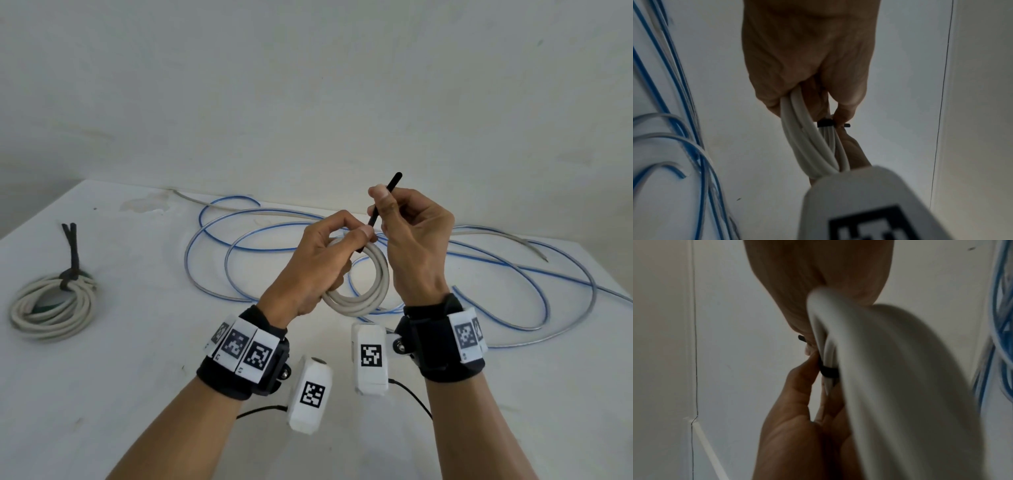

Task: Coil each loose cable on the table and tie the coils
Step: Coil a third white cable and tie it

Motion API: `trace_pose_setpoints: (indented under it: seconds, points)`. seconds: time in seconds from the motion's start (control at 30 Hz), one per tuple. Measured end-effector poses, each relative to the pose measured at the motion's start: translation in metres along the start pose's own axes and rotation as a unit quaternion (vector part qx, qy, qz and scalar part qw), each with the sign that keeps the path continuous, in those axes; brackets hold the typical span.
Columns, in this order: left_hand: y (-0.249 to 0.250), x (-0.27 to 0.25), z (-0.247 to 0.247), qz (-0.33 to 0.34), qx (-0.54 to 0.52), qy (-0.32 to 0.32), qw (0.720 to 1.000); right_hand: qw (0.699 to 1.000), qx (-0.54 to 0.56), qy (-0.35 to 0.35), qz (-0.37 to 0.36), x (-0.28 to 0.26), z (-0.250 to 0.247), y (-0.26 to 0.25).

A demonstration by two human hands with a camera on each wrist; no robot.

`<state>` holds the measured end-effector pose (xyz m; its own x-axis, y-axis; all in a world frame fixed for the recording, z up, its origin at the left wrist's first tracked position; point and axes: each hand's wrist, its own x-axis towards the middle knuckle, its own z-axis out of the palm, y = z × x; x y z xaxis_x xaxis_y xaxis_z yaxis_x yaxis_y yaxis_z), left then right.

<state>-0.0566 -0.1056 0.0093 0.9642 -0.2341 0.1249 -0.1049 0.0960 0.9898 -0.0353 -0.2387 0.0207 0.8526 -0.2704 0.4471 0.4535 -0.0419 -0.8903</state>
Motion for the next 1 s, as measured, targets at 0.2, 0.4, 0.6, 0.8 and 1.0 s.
trace_pose_setpoints:
  seconds: [0.2,0.4,0.6,0.8,1.0]
  points:
    - [0.005,0.002,-0.015,-0.067,-0.077,-0.053,0.993,0.997,0.042,-0.065,-0.001,-0.005,0.002,-0.017]
    - [-0.004,-0.014,-0.06,-0.169,-0.181,-0.1,0.964,0.97,0.117,-0.208,0.042,-0.027,0.02,-0.04]
    - [0.007,-0.051,-0.131,-0.152,-0.164,-0.081,0.971,0.977,0.064,-0.199,0.047,-0.028,0.102,-0.048]
    - [0.035,-0.119,-0.205,-0.081,0.021,0.023,0.996,0.971,0.013,-0.233,0.061,-0.042,0.189,-0.041]
    - [0.029,-0.162,-0.267,-0.108,0.026,0.192,0.975,0.896,-0.151,-0.411,0.072,-0.079,0.253,-0.008]
